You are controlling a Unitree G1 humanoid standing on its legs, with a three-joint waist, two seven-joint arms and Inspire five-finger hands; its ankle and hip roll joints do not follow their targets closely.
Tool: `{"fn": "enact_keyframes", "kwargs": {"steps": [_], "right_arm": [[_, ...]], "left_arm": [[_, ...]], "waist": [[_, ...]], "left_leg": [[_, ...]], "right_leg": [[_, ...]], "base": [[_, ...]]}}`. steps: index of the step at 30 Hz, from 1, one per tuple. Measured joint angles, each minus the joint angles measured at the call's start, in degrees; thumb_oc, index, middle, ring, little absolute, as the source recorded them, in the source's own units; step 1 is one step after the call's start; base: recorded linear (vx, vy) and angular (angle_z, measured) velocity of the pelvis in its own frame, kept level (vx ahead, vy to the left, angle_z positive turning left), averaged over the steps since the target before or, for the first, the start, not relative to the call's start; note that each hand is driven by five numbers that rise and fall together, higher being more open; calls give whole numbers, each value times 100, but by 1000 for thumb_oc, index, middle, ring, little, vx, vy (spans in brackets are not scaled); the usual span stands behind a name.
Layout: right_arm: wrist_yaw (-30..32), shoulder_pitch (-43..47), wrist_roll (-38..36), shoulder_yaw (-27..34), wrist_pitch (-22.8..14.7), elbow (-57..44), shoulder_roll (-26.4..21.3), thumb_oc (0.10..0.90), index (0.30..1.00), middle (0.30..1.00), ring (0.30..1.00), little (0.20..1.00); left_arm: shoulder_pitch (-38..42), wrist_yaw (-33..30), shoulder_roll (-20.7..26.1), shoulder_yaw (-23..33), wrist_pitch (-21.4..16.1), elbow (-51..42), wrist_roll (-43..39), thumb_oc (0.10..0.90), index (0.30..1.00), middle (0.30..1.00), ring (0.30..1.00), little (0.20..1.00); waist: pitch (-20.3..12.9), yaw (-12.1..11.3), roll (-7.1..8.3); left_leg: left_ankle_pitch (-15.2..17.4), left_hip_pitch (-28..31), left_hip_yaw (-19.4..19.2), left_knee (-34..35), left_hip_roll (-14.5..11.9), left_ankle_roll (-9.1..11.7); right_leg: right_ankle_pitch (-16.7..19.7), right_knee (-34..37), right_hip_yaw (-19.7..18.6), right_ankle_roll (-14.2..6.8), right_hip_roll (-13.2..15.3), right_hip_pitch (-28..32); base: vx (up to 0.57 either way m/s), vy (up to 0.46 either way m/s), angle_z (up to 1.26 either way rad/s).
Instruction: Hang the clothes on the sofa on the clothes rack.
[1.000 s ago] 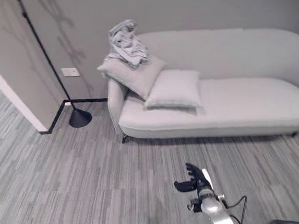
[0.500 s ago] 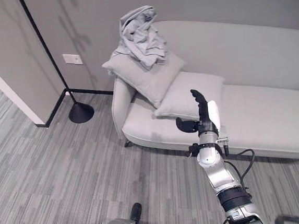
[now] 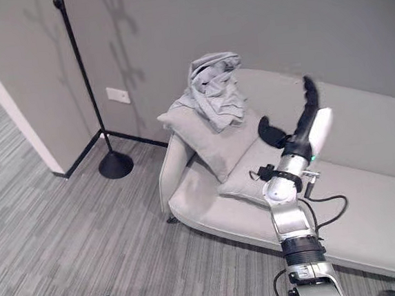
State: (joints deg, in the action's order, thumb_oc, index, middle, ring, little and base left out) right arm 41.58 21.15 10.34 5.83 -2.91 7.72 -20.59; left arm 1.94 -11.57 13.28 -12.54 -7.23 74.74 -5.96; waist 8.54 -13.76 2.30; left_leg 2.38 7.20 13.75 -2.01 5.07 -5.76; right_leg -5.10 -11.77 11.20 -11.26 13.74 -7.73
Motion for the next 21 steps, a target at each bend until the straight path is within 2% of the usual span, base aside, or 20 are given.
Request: {"fn": "enact_keyframes", "kwargs": {"steps": [1,2,3,4,6,7,10,12,13,15,17,18,21], "right_arm": [[123,-10,1,150,-36,-59,6,800,900,900,900,900],[201,2,0,217,-48,-58,1,800,900,900,900,900],[261,-29,-10,252,-64,-54,2,800,900,900,900,900],[265,-38,-13,260,-110,11,-2,800,900,900,900,900],[221,-29,-219,255,-163,270,-8,800,900,900,900,900],[113,-17,-472,220,-225,665,-133,800,900,900,900,900],[-268,32,-1051,103,-261,1063,-500,800,900,900,900,900],[-536,296,-1598,-111,-305,1666,-790,800,900,900,900,900],[-804,540,-2166,-269,-347,2296,-1074,800,900,900,900,900],[-1227,875,-2916,-386,-431,2923,-1320,800,900,900,900,900],[-1501,1279,-3368,-595,-515,3433,-1414,800,900,900,900,900],[-1686,1677,-3762,-890,-529,3927,-1552,800,900,900,900,900],[-2052,2038,-4296,-1156,-581,3983,-1567,800,900,900,900,900]], "left_arm": [[-33,-44,28,-109,1,22,19,800,900,900,900,900],[-32,-43,29,-117,2,39,87,800,900,900,900,900],[-75,-60,22,-140,-1,105,218,800,900,900,900,900],[-167,-70,35,-120,-4,156,236,800,900,900,900,900],[-273,-71,84,42,-9,264,232,800,900,900,900,900],[-362,-69,39,231,2,418,198,800,900,900,900,900],[-465,-57,-39,225,-6,459,149,800,900,900,900,900],[-437,-49,-26,206,-7,516,147,800,900,900,900,900],[-398,-6,26,148,-13,435,103,800,900,900,900,900],[-350,44,82,67,-40,368,69,800,900,900,900,900],[-357,68,100,8,-39,335,-103,800,900,900,900,900],[-336,106,132,-99,-57,328,-235,800,900,900,900,900],[-346,148,128,-106,-135,345,-355,800,900,900,900,900]], "waist": [[-16,34,26],[-9,27,45],[-49,29,113],[-106,44,197],[-289,51,510],[-403,1,524],[-422,-17,453],[-439,11,418],[-443,18,422],[-445,-18,435],[-448,-14,442],[-450,-12,441],[-457,-147,466]], "left_leg": [[7,-17,93,-3,6,12],[17,29,133,31,8,29],[62,131,239,108,16,124],[79,189,310,168,38,154],[150,263,366,279,107,282],[257,253,405,237,-53,466],[408,149,444,162,-376,707],[470,114,522,141,-530,806],[516,44,643,89,-614,869],[517,-81,807,64,-715,911],[499,-160,910,49,-739,979],[497,-231,988,17,-769,1013],[499,-351,1115,-32,-840,1092]], "right_leg": [[234,631,-318,9,-88,121],[412,659,-267,105,-87,93],[754,934,-436,104,-157,197],[882,1121,-449,127,-163,307],[1257,1420,-449,206,-184,506],[1501,1700,-511,412,-398,674],[1423,1700,-402,582,-725,648],[1390,1700,-331,633,-851,646],[1354,1701,-184,689,-926,653],[1332,1702,-21,720,-1019,622],[1303,1703,100,761,-1046,599],[1296,1703,169,773,-1073,577],[1262,1704,300,795,-1133,543]], "base": [[128,-98,44],[250,-204,49],[170,-151,35],[222,-196,32],[131,-142,16],[59,-104,3],[48,-138,5],[31,-157,17],[20,-125,36],[31,-119,42],[26,-80,32],[39,-95,38],[38,-97,28]]}}
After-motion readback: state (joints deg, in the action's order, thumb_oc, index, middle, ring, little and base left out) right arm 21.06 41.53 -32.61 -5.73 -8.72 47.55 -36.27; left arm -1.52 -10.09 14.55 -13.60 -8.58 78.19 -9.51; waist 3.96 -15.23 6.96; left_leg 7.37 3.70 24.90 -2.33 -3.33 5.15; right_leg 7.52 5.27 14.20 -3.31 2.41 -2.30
